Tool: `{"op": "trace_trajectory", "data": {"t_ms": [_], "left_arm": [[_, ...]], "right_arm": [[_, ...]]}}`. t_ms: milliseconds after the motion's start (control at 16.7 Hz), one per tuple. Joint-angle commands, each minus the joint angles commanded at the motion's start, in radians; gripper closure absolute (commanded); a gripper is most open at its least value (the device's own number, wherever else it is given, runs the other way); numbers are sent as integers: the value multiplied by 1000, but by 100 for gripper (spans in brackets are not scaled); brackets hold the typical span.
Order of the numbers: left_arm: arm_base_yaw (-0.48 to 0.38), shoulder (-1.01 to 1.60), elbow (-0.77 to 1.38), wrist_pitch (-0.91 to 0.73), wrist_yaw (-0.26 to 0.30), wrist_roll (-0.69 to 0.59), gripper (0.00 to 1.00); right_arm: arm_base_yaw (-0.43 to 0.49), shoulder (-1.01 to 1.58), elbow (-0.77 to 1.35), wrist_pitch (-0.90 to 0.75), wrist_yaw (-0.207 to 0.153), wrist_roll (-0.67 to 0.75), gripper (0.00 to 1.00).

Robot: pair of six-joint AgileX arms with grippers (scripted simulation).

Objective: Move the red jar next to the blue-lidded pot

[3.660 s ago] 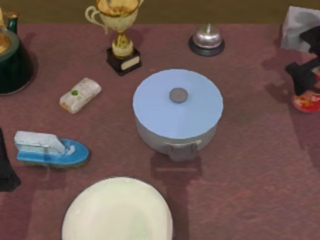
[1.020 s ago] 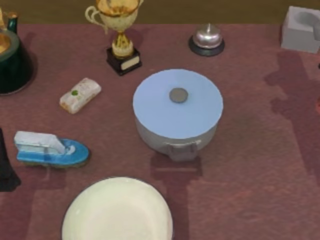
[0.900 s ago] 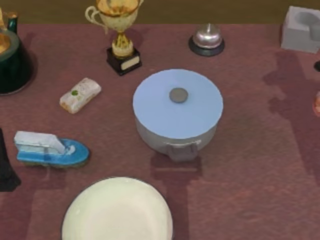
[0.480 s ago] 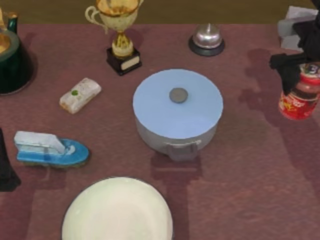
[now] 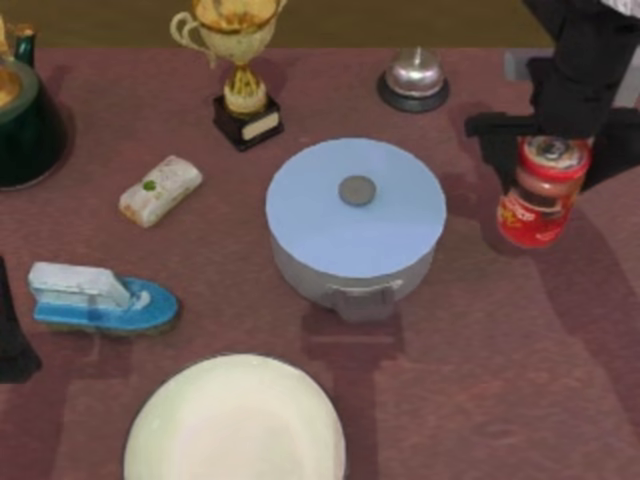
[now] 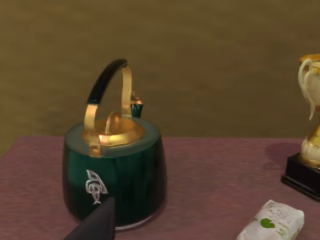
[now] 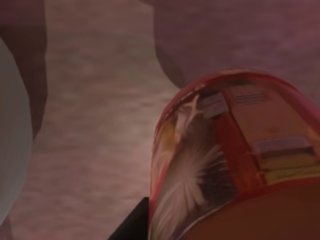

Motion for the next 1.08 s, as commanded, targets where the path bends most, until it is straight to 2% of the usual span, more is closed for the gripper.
{"op": "trace_trajectory", "data": {"t_ms": [240, 600, 900, 1080], "left_arm": [[0, 0, 0, 0, 0, 0, 0], [0, 0, 0, 0, 0, 0, 0], [0, 0, 0, 0, 0, 0, 0], [0, 0, 0, 0, 0, 0, 0]], "right_arm": [[-4, -4, -6, 2, -2, 0, 100], [1, 23, -134, 162, -1, 2, 100], [2, 29, -152, 181, 0, 2, 100], [2, 29, -152, 181, 0, 2, 77]]}}
